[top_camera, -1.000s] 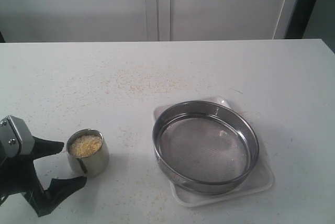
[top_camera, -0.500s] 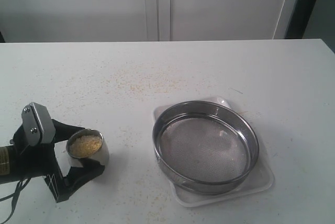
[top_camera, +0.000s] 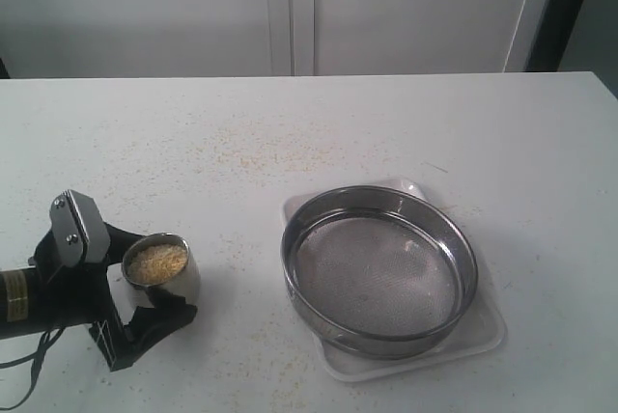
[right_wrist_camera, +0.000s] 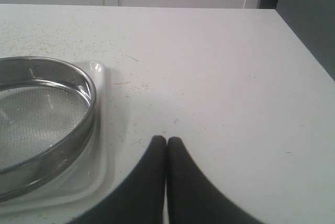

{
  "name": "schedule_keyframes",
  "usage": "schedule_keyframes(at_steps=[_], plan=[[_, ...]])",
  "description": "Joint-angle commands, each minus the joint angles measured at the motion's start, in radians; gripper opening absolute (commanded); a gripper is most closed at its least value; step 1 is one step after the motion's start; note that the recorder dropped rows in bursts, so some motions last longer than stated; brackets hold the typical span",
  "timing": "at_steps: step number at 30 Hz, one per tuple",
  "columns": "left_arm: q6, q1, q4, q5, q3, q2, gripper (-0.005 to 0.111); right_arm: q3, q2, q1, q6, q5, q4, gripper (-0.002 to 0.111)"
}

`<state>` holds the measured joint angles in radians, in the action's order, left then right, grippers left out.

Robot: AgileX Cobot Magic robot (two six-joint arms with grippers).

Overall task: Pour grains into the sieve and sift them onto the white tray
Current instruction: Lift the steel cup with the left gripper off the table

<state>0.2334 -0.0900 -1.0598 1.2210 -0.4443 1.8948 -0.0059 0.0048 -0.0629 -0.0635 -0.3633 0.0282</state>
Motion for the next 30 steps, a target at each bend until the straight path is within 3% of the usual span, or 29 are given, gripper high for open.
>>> schedule_keyframes(at_steps=[1,22,25,30], plan=[[-0.001,-0.004,0.004,0.0,-0.002,0.035,0.105,0.006,-0.005,0.003,-0.001,0.014,0.002,0.0],[0.007,-0.005,-0.035,0.0,-0.046,0.069,0.103,0.006,-0.005,0.003,-0.001,0.014,0.002,0.0],[0.007,-0.005,-0.035,0.0,-0.046,0.069,0.089,0.006,-0.005,0.003,-0.001,0.014,0.002,0.0],[0.007,-0.005,-0.033,0.0,-0.046,0.069,0.052,0.006,-0.005,0.003,-0.001,0.014,0.002,0.0]])
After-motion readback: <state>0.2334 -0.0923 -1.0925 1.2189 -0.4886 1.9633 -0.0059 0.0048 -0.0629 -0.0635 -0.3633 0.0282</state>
